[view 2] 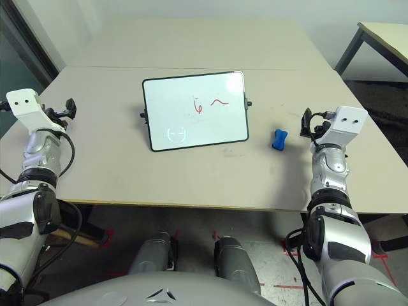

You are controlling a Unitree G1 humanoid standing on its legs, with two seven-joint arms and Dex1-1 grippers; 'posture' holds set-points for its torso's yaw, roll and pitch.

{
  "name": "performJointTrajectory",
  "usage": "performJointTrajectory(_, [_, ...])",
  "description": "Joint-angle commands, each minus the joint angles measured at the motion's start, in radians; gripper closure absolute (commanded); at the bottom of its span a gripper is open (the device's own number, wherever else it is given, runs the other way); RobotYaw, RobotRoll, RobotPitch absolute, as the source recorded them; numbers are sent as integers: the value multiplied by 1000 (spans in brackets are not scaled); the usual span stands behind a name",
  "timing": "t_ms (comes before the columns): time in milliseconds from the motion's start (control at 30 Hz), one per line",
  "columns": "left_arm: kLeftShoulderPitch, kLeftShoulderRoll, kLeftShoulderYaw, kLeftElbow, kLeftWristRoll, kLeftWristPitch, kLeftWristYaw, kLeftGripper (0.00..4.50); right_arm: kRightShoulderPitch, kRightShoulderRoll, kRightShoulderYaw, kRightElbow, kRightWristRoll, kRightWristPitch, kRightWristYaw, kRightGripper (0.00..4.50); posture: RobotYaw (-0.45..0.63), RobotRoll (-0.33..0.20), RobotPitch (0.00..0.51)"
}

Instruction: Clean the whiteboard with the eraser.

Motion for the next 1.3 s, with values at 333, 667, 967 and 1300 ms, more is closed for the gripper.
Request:
performJointTrajectory(333, [-44,25,-1,7,-20,17,-164,0,49,-12,39,-278,21,265,25,13,117,0,28])
performJointTrajectory(667, [-126,133,-48,-20,-41,159,-718,0,0,-99,30,-808,144,1271,-96,13,98,0,44])
performJointTrajectory(967, [-170,172,-174,-82,-11,333,-1123,0,-99,-154,130,-893,146,1709,-77,13,101,0,41])
performJointTrajectory(1300, [-170,176,-274,-165,0,405,-1326,0,-115,-28,8,-811,121,1714,-158,13,104,0,44])
